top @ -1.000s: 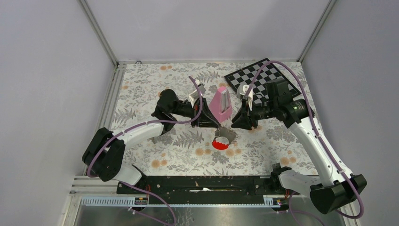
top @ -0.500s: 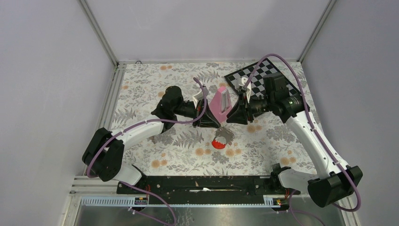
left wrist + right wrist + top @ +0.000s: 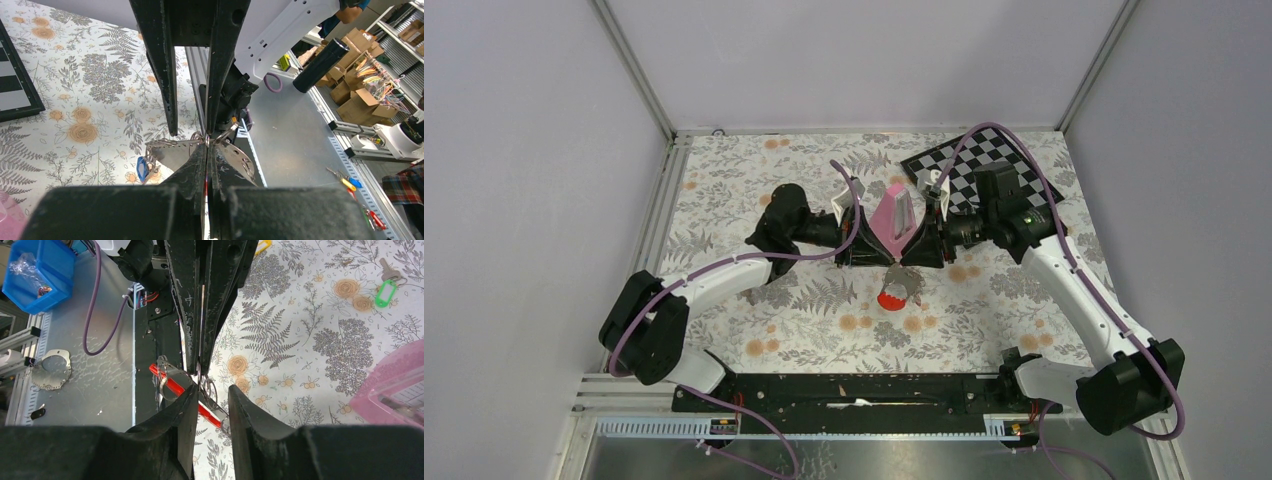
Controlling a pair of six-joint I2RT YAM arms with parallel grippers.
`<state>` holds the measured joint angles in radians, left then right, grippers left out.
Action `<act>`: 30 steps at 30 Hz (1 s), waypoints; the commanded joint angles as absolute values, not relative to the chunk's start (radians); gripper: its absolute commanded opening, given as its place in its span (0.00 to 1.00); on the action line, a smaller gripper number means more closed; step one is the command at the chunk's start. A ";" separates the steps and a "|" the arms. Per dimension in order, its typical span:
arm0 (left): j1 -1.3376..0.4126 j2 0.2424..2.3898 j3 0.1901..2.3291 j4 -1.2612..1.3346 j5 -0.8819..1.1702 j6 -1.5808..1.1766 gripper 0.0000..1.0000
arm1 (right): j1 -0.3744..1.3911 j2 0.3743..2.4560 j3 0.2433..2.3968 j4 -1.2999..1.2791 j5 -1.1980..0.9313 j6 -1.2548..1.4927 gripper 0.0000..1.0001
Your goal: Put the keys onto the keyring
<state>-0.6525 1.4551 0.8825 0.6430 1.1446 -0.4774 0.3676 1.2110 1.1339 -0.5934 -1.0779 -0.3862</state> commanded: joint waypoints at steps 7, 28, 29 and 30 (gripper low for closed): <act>-0.647 1.463 0.882 0.759 1.111 -0.507 0.00 | 0.383 1.223 1.125 -0.535 -1.115 -0.362 0.30; -0.647 1.470 0.885 0.709 1.098 -0.457 0.00 | 0.390 1.222 1.121 -0.546 -1.119 -0.380 0.00; -0.647 1.469 0.884 0.704 1.100 -0.451 0.00 | 0.391 1.222 1.134 -0.560 -1.109 -0.396 0.00; -0.647 1.467 0.884 0.698 1.100 -0.442 0.00 | 0.391 1.220 1.145 -0.578 -1.097 -0.411 0.00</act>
